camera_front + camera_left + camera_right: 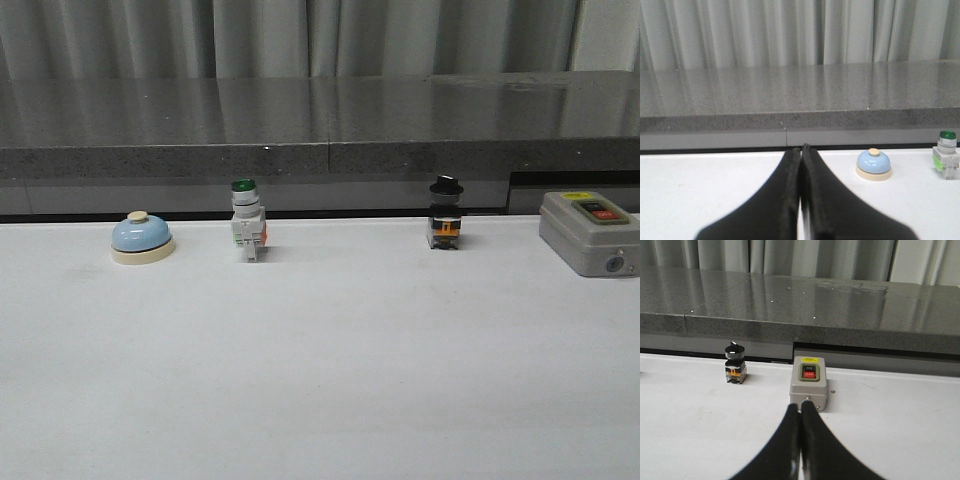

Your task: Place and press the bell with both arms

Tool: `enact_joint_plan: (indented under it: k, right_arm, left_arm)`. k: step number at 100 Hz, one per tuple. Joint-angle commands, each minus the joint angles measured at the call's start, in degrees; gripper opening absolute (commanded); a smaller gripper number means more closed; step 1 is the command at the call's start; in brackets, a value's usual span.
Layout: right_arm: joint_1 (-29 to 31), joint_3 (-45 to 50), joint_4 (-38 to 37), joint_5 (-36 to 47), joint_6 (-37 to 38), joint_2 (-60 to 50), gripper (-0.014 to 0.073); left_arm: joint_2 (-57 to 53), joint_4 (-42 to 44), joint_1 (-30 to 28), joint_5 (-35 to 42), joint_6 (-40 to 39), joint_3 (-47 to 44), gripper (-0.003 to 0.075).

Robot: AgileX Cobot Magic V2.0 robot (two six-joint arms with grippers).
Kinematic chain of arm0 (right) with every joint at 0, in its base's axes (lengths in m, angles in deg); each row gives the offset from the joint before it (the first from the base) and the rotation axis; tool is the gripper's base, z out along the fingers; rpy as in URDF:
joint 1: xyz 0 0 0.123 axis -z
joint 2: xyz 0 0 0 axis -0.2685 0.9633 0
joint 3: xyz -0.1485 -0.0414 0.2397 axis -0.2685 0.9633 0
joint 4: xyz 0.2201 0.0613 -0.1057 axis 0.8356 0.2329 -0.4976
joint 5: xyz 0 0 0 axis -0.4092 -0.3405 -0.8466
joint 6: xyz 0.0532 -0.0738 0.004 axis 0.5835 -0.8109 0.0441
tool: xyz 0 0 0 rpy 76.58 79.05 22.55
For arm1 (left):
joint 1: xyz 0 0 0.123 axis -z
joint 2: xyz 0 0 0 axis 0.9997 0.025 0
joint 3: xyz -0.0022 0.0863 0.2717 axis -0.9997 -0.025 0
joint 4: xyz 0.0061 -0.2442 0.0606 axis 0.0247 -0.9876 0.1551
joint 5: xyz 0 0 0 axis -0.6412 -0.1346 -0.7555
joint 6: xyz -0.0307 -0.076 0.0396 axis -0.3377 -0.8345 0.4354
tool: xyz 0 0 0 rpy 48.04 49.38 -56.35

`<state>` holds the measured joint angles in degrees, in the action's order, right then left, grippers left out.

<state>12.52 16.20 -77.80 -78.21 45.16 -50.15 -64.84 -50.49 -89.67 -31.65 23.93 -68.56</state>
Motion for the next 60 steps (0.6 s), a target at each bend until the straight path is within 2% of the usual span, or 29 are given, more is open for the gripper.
enact_joint_plan:
  k: [1,17,32,48,60]
  right_arm:
    - [0.35,-0.88,-0.54,4.86,-0.2,-0.95,-0.006]
    - [0.35,-0.88,-0.54,4.86,-0.2,-0.95,-0.006]
    - [0.35,-0.88,-0.54,4.86,-0.2,-0.95,-0.006]
    - [0.35,-0.88,-0.54,4.86,-0.2,-0.95,-0.006]
    - [0.35,-0.88,-0.54,4.86,-0.2,-0.95,-0.006]
  left_arm:
    - [0.16,-2.07,-0.08,1.34,-0.5,-0.19,-0.002]
    - [5.76,-4.36,-0.08,-1.03,-0.5,4.0,-0.002]
    - [15.52,-6.42,-0.08,-3.94,-0.5,9.97,-0.002]
    - [27.78,-8.26,-0.08,-9.39,-0.5,20.32,-0.002]
    - [36.63,-8.52,-0.08,-16.3,-0.5,30.14,-0.002]
